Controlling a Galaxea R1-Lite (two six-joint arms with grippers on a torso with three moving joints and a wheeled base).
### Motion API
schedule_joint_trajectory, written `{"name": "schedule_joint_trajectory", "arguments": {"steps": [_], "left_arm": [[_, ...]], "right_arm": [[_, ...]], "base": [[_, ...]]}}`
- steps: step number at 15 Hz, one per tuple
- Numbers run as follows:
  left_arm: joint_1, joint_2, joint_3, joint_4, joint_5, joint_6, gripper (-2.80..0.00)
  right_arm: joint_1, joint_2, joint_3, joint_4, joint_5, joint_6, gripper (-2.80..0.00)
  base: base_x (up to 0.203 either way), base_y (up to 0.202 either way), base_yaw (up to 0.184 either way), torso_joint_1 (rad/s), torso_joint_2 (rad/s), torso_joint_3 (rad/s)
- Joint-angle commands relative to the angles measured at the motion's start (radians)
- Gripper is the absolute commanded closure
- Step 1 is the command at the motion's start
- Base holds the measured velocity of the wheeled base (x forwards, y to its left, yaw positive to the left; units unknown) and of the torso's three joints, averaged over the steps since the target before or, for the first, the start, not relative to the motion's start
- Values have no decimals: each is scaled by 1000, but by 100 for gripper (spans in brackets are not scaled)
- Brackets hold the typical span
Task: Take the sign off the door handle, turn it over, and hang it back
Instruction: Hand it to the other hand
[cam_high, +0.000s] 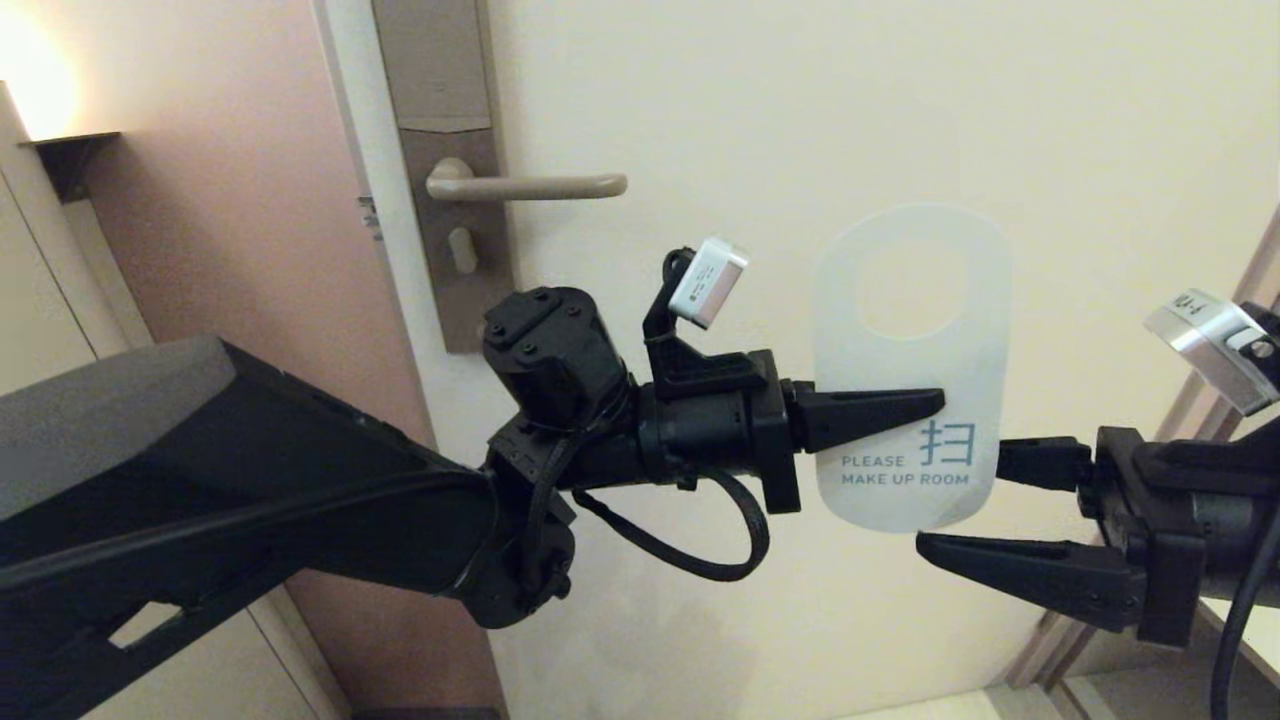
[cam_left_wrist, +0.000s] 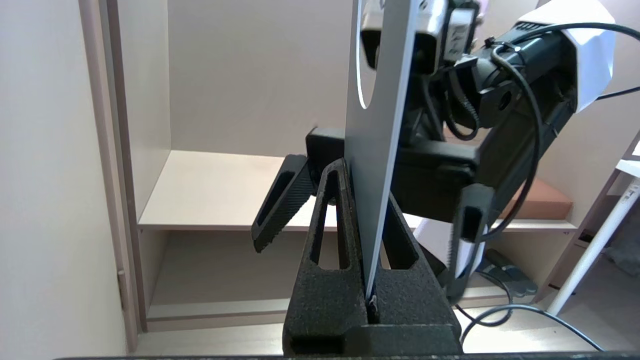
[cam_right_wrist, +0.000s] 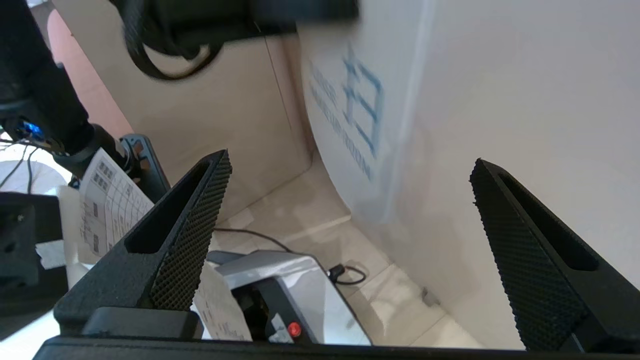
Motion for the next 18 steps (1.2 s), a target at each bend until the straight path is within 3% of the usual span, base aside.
{"name": "schedule_joint_trajectory", "arguments": {"steps": [1,4,6,18], "left_arm": [[-9,22,-19,-8,3,-12,0],[-40,52,-79,-35,66,-75,0],[-44,76,-92,-93,73,-113,0],[-56,74,-81,-108,80,-115,0]], "right_arm": [[4,1,-15,-1,4,0,-280],[5,-1,-23,-3,4,0,-280],[3,-2,-20,-1,4,2,-280],[3,-19,8,-1,2,2,-280]], "base": [[0,0,0,0,0,0],[0,0,0,0,0,0],[0,0,0,0,0,0],[0,0,0,0,0,0]]}}
